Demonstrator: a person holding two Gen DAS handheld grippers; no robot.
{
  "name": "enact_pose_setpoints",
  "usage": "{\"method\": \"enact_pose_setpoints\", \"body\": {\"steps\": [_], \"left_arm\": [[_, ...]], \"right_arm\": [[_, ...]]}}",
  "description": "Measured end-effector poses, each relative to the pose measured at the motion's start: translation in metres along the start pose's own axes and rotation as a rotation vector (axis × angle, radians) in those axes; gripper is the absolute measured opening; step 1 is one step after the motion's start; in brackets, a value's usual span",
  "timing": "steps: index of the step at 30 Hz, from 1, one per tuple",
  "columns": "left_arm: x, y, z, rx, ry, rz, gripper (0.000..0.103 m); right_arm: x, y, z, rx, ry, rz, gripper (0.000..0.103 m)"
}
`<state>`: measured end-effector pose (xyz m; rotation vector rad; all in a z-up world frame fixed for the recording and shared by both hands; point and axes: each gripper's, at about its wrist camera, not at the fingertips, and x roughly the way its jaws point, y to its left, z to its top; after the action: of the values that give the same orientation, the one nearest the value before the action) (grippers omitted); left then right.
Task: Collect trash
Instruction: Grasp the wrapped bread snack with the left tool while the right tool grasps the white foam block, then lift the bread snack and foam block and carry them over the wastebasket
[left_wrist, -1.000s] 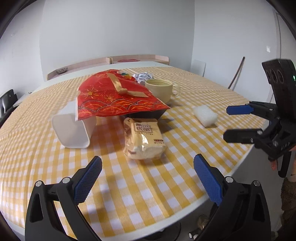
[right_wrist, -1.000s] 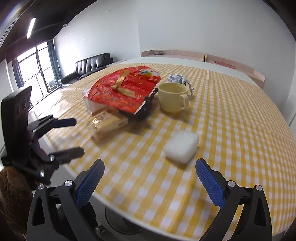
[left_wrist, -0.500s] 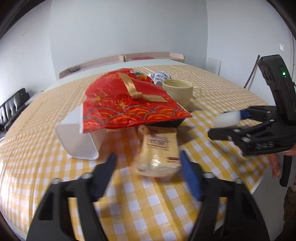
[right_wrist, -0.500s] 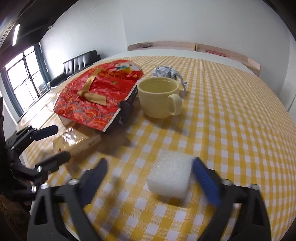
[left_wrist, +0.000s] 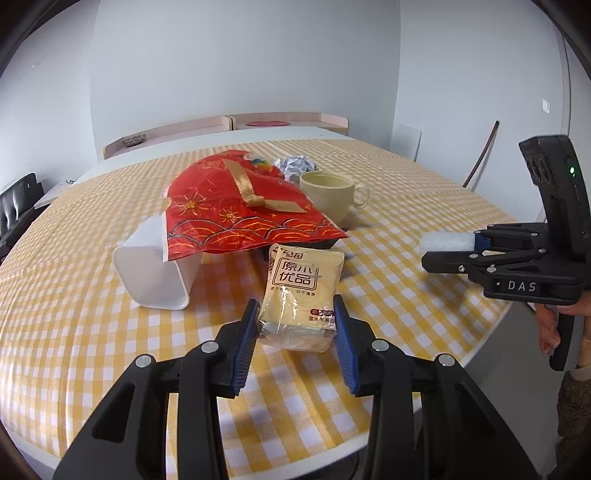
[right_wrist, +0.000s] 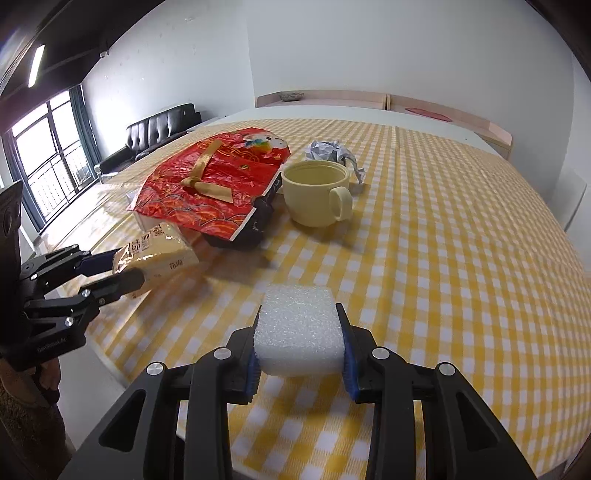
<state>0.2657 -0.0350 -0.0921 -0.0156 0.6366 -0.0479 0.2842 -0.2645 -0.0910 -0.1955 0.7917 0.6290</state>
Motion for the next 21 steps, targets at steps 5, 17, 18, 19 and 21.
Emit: {"method": "enact_pose_setpoints", "body": {"steps": [5,17,18,19,21], "left_arm": [[-0.020,-0.006,-0.001,0.010,-0.022,0.000,0.039],[-0.057,-0.024,-0.009,0.027,-0.056,-0.035,0.040],[-0.060,-0.025,-0.011,0.029,-0.056,-0.033,0.040],[-0.062,-0.026,-0.012,0.027,-0.056,-0.033,0.040],[-0.068,-0.028,-0.015,0.027,-0.057,-0.038,0.040]], "right_arm": [[-0.017,0.008,-0.008,-0.018,-0.009,0.002,0.038],[-0.051,0.032,-0.032,-0.055,-0.017,0.005,0.038],[-0.054,0.034,-0.034,-0.057,-0.018,0.003,0.038],[-0.057,0.035,-0.037,-0.058,-0.020,0.004,0.038],[-0.061,0.038,-0.040,-0.058,-0.023,0.013,0.038]]}}
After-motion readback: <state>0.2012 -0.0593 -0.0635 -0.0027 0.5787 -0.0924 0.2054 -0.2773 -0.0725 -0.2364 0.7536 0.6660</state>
